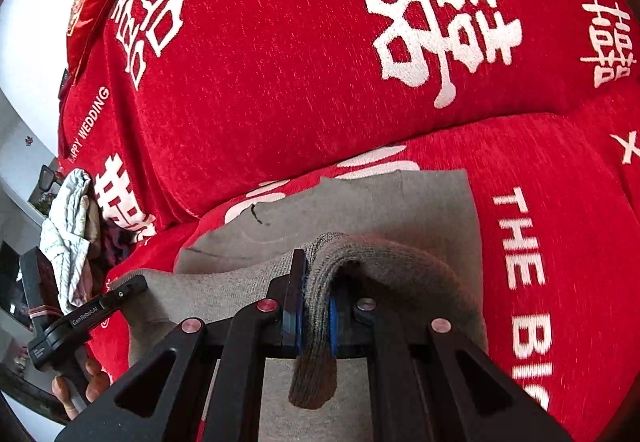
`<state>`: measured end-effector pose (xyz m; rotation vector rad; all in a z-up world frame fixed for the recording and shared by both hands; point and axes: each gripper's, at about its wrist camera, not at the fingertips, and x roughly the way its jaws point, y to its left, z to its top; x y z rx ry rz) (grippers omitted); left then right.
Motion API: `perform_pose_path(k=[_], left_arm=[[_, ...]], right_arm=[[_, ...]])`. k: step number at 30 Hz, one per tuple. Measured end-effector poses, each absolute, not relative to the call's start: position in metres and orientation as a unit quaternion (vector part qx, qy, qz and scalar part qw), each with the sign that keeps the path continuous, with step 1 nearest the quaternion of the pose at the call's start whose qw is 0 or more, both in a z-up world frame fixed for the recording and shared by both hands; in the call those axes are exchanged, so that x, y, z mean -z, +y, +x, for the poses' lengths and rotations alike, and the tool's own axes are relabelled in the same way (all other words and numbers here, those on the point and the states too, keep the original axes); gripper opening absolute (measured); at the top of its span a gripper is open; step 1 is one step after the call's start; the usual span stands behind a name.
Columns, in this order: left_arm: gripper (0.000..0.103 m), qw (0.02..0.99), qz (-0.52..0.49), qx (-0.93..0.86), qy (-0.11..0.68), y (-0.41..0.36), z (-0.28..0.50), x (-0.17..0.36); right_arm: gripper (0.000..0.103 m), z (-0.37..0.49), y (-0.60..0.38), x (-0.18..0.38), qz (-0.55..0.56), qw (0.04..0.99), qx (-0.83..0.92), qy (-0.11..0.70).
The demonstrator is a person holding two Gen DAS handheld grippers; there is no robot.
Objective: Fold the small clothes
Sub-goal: 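Lay the folded hem near the collar with both grippers, then open both grippers and release the folded hem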
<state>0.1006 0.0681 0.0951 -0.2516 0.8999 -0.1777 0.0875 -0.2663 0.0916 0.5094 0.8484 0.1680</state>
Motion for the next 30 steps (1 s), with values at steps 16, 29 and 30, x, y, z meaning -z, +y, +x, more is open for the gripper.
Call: perform_pose_path(k=[16,29,30], left_arm=[[0.01,0.866,-0.11,0.076,0.482,0.056,0.163,-0.052],[0.078,0.818,-0.227,0.135,0.511,0.079,0.17,-0.016],[0.081,0.822,-0.225,0.127,0.507,0.079,0.169,-0.019]], right_arm=[[0.01,0.145,-0.274,-0.05,0.24,0.862,-0.049,0.444],[0.02,0.159,-0.281,-0.019,0.264,0.836,-0.048,0.479],[0.024,0.159,-0.281,-0.02,0.264,0.836,-0.05,0.479]])
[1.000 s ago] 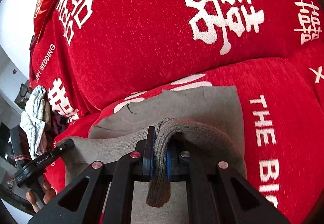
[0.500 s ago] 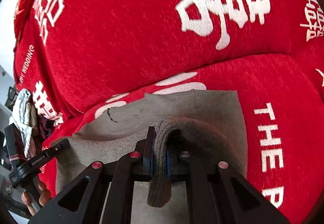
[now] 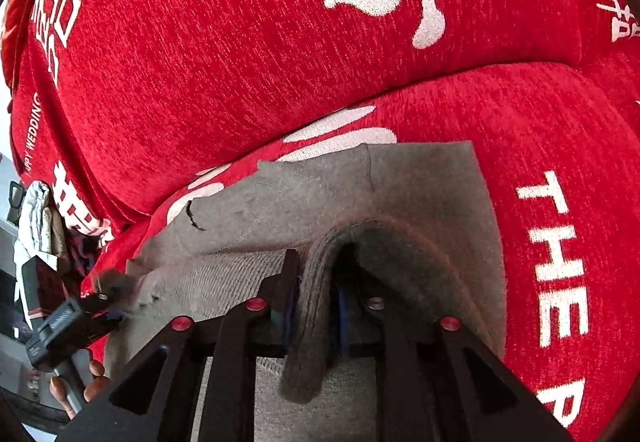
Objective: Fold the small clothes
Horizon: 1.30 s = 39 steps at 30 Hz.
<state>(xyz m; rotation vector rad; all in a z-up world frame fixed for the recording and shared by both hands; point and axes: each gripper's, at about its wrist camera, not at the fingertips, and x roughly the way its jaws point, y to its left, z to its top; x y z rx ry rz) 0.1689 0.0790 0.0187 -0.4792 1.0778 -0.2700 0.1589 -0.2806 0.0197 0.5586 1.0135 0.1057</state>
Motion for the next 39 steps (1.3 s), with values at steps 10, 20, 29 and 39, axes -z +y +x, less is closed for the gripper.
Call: perform_pose_path(k=[10,20,29,39], left_arm=[[0.081,0.847,-0.166,0.131,0.488,0.075,0.142,-0.034],[0.081,0.855,-0.058,0.125,0.501,0.031,0.163,-0.03],[0.081,0.852,-0.055,0.082,0.515,0.037,0.193,-0.008],[0.081,0.871,0.016,0.049,0.488,0.022,0.191,0.004]], right_arm=[[0.056,0.13,-0.278,-0.052,0.229,0.864,-0.072,0.442],[0.055,0.136,-0.229,-0.053,0.071,0.877,-0.107,0.463],[0.055,0.194,-0.241,-0.023,0.001,0.863,-0.009,0.505],[0.073,0.195,-0.271,-0.01,0.065,0.866,0.03,0.495]])
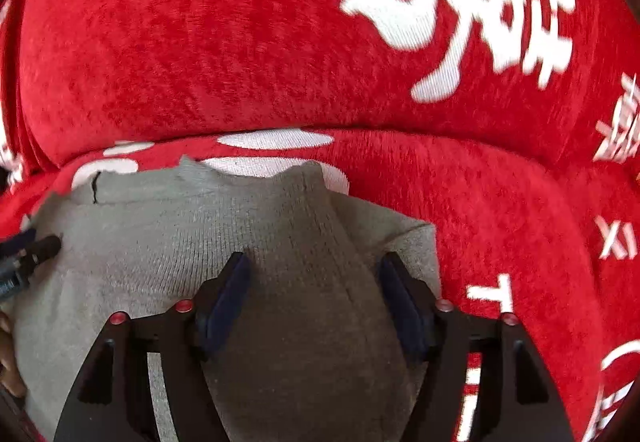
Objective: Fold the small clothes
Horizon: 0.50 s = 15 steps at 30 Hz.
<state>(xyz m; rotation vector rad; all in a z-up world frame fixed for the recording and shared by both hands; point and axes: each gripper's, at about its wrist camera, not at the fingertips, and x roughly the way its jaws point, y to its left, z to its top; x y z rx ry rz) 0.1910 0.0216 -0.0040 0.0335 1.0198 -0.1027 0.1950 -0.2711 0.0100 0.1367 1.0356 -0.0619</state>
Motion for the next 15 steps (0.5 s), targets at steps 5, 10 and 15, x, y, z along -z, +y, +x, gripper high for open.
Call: perform_pose_path(k=[5,10,15], left_arm=[[0.081,0.871,0.029,0.037,0.489,0.021,0.186,-0.004],[0.081,0.882,0.024,0.042,0.469,0.017,0.162,-0.024],[0.081,0.885,0.019,0.053,0.462,0.009,0.135,-0.034]], right_arm=[[0.074,0.186,-0.271,-0.022,0.073,0.868,0.045,0.489],[0.074,0.149,-0.238,-0.061,0.063,0.897,0.016,0.437],[0.074,0.13,-0.179,-0.06,-0.009,0.892,-0.041,0.451]])
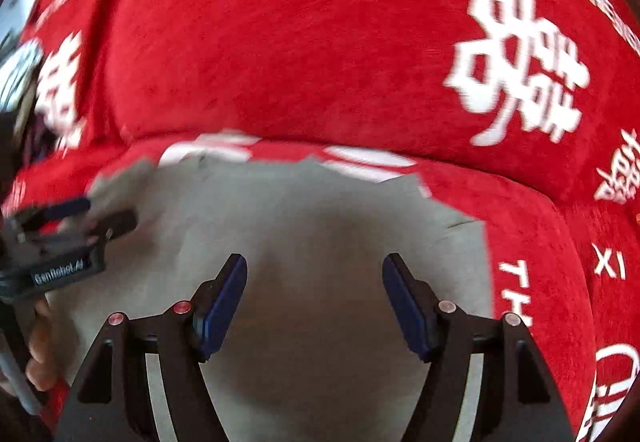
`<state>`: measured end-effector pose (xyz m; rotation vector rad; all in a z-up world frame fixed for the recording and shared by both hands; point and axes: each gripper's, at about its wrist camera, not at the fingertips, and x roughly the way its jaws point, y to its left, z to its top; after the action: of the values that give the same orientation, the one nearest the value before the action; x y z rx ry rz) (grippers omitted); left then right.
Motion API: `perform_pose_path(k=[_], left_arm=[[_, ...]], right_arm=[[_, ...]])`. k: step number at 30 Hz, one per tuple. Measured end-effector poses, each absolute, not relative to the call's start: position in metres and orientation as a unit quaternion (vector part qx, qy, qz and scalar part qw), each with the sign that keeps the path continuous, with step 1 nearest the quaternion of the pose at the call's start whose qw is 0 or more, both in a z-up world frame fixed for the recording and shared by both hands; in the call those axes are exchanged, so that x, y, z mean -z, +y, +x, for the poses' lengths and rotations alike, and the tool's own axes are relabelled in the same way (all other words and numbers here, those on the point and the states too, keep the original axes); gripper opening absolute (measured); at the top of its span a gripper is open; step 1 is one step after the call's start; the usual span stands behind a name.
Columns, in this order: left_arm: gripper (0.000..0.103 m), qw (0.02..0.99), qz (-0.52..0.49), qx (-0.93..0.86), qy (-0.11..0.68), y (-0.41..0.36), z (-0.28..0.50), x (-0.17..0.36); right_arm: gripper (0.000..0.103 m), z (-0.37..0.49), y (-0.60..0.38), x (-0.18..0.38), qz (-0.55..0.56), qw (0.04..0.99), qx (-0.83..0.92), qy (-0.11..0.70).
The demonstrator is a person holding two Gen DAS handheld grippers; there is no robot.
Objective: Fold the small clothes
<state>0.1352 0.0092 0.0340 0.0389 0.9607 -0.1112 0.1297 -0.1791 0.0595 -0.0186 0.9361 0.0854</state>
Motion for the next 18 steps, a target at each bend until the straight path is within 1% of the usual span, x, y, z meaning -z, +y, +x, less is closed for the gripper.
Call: perform_pose_path(k=[4,7,13,16,18], left_arm=[[0.081,0.878,0.024,0.052,0.475,0.007,0.124,-0.024],[0.082,0.875,0.025,0.041,0.481,0.018,0.123,-0.013],[0.082,0.877,-0.009,0.015,0.48,0.046,0.111,-0.026],[0.082,0.879,-0.039,0.025,0.474,0.044,0.094,-0.033],[0.082,0.88,-0.035,0.036,0.472,0.032,0.081,-0.034]], right_arm=[[0.074,0.121,-0.165,-0.043,-0.016,0.881,-0.051,0.471],[0.073,0.119,-0.173,-0.034,-0.017,0.88,-0.041,0.473],[0.073,0.101,-0.233,-0.04,0.028,0.879,0.012,0.476],[0.074,0.085,-0.238,-0.052,0.044,0.883,0.024,0.466],[0.074,0.069,-0.226,-0.062,0.044,0.892,0.005,0.449]])
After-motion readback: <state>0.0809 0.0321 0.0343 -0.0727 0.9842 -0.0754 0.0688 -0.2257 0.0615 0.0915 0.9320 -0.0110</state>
